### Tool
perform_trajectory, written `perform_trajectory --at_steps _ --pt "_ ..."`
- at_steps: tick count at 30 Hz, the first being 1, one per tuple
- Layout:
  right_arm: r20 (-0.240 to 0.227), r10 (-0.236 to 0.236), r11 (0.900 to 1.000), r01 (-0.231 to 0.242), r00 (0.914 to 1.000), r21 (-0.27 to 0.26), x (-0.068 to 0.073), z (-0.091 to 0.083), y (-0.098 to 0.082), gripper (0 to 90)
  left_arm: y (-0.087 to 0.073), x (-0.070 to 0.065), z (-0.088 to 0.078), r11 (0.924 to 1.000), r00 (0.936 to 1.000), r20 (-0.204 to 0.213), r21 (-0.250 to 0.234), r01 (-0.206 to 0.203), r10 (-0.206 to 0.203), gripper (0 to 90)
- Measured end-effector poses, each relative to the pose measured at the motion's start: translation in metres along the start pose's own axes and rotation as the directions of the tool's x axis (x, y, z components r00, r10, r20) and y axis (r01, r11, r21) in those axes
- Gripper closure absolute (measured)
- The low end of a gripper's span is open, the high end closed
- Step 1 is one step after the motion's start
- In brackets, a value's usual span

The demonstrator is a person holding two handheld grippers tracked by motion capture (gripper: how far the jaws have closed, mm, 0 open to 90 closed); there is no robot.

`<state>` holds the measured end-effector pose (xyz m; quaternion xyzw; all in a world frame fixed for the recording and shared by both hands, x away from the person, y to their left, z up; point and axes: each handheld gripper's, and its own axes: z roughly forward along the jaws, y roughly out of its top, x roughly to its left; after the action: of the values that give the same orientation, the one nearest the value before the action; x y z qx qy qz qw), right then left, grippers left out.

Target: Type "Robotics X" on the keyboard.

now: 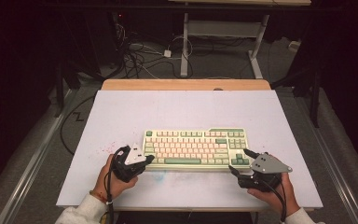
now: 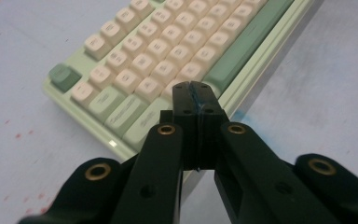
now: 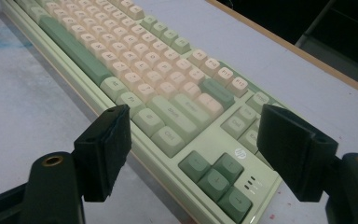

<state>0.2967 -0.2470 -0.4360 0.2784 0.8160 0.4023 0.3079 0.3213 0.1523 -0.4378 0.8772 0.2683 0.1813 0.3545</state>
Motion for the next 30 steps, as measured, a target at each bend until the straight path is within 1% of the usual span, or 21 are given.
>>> perform_trajectory --at_steps 2,6,8,10,12,14,18,22,24,26,28,30 --pt "-0.003 -0.001 1.000 0.001 1.0000 0.008 0.000 0.001 -0.001 26.3 0.006 -0.001 0.005 1.0000 0.9999 0.016 -0.005 0.001 -0.001 87.4" --pt "-0.006 0.000 1.000 0.000 1.0000 0.013 0.000 0.001 -0.001 26.5 0.014 -0.006 0.014 0.9999 0.9994 0.035 0.015 -0.006 0.005 87.5" --pt "0.000 -0.004 1.000 0.004 1.0000 0.013 0.001 0.001 -0.002 26.5 0.019 -0.007 0.017 0.9998 0.9992 0.039 0.016 -0.010 0.009 87.5" --pt "-0.004 -0.003 1.000 0.003 1.0000 0.014 0.001 0.001 -0.002 26.5 0.024 -0.007 0.020 0.9999 0.9989 0.045 0.010 -0.010 0.009 87.5" --pt "-0.004 -0.007 1.000 0.007 1.0000 0.014 0.001 0.001 -0.001 26.6 0.030 -0.009 0.024 0.9999 0.9990 0.042 0.009 -0.014 0.014 87.5" --pt "-0.006 -0.012 1.000 0.012 0.9999 0.017 0.002 0.002 -0.001 26.6 0.036 -0.010 0.028 0.9997 0.9986 0.049 0.010 -0.022 0.022 87.5" --pt "-0.010 -0.015 1.000 0.016 0.9998 0.025 0.003 0.003 -0.002 26.6 0.047 -0.012 0.038 0.9990 0.9976 0.059 0.023 -0.038 0.037 87.5" --pt "-0.012 -0.017 0.999 0.018 0.9998 0.028 0.003 0.004 -0.003 26.7 0.054 -0.016 0.047 0.9976 0.9959 0.071 0.037 -0.059 0.056 87.4" --pt "-0.014 -0.019 0.999 0.019 0.9997 0.026 0.003 0.004 -0.003 26.7 0.056 -0.017 0.050 0.9976 0.9953 0.079 0.035 -0.060 0.057 87.4" --pt "-0.014 -0.015 1.000 0.016 0.9998 0.024 0.002 0.004 -0.003 26.7 0.059 -0.017 0.053 0.9966 0.9949 0.077 0.045 -0.069 0.066 87.3" --pt "-0.014 -0.018 1.000 0.018 0.9997 0.024 0.002 0.004 -0.003 26.7 0.061 -0.017 0.056 0.9962 0.9941 0.086 0.052 -0.071 0.066 87.3" --pt "-0.014 -0.019 1.000 0.019 0.9997 0.025 0.002 0.004 -0.003 26.7 0.063 -0.018 0.059 0.9959 0.9942 0.085 0.055 -0.071 0.066 87.2"
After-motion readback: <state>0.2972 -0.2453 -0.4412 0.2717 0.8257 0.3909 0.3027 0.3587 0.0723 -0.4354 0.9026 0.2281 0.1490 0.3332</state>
